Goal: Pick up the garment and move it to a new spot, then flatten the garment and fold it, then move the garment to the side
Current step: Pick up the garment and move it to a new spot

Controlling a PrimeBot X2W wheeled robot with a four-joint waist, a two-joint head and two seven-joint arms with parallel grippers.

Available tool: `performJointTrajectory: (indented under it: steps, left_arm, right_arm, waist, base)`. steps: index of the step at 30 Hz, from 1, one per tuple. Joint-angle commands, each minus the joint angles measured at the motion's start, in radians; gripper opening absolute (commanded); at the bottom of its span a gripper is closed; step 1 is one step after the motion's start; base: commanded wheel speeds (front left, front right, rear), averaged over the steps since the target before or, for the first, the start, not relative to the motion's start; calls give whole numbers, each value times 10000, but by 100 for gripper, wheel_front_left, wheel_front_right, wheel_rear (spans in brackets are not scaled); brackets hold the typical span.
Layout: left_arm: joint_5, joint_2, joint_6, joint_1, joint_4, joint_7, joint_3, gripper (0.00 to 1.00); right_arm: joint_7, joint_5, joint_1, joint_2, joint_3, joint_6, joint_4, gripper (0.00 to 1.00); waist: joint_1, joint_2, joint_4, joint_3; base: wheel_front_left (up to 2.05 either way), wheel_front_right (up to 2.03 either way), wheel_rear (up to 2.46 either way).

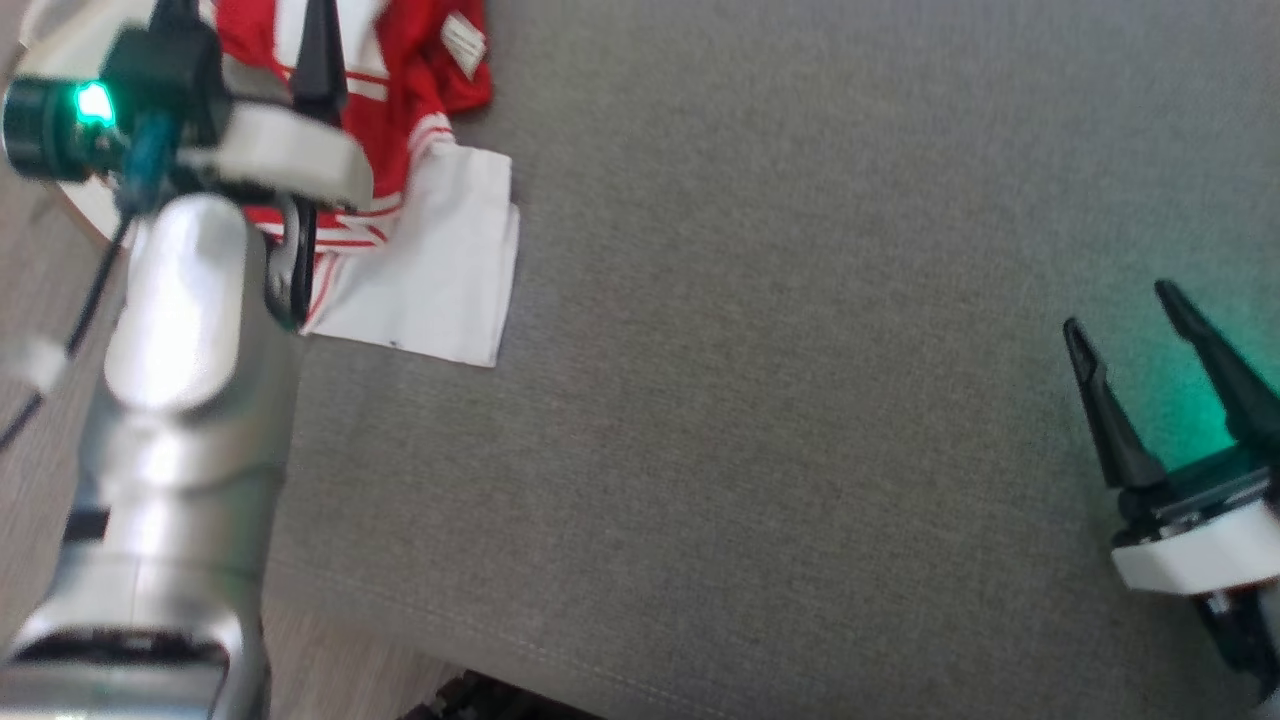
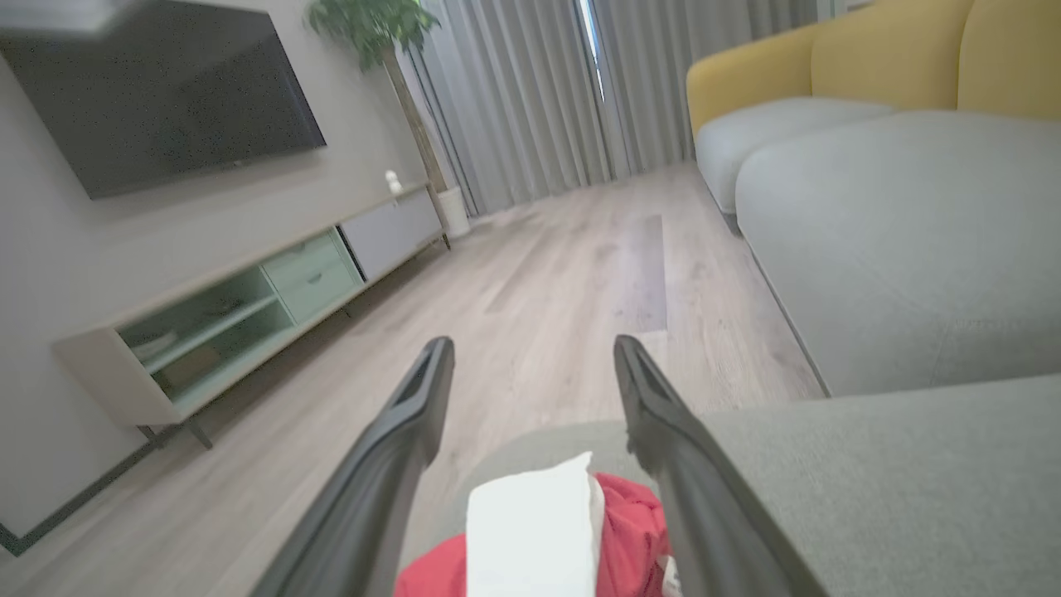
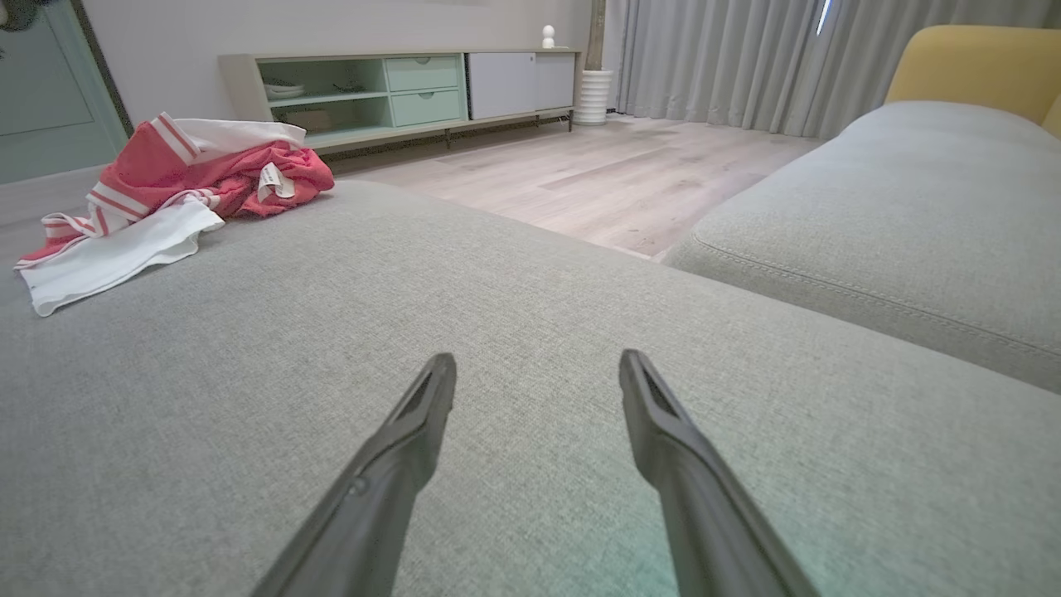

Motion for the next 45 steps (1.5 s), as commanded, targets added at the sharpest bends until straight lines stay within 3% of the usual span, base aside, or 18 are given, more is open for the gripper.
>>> performJointTrajectory:
  steps: [1,7,13,14,15,22,29,38,45]
  left_arm:
    - [-113,303,48,-602,514,213,276,100]
    - [-352,285,271,-1526,3148,1100,430,100]
    - [-229,389,653,-1749,4745,1389,310,100]
    - [-121,414,753,-1782,4919,1305,210,26]
    - [-40,439,803,-1814,5064,1201,121,0]
    - [334,890,942,-2313,5438,-66,-293,0]
    - [666,1381,848,-2863,4976,-744,-718,0]
    - [1081,1418,367,-3079,3232,-853,-1529,0]
    - [1208,1472,-90,-2836,1229,-846,-2069,0]
  right_arm:
    - [-109,-4,-94,-390,149,-9,-457,100]
    - [-109,53,-171,-758,118,-9,-782,100]
    - [-109,82,-260,-819,69,-9,-919,100]
    - [-109,79,-271,-796,67,-9,-925,100]
    - [-109,79,-290,-761,65,-9,-928,100]
    - [-109,66,-426,-315,289,-9,-708,100]
    - [-109,115,-671,620,775,-9,-269,100]
    - [-109,222,-429,2114,1044,-9,191,100]
    - [-109,251,-99,2792,1297,-9,303,100]
  waist:
    - [-4,0,-241,667]
    - [-4,0,-518,1241]
    - [-4,0,-695,1484]
    - [-4,0,-720,1490]
    - [-4,0,-745,1484]
    - [-4,0,-882,819]
    - [-4,0,-1418,-762]
    - [-4,0,-2794,-2699]
    - [-4,0,-4182,-3621]
  base:
    - [0,0,0]
    - [0,0,0]
    - [0,0,0]
    - [0,0,0]
    - [0,0,0]
    - [0,0,0]
    - [0,0,0]
    - [0,0,0]
    - [0,0,0]
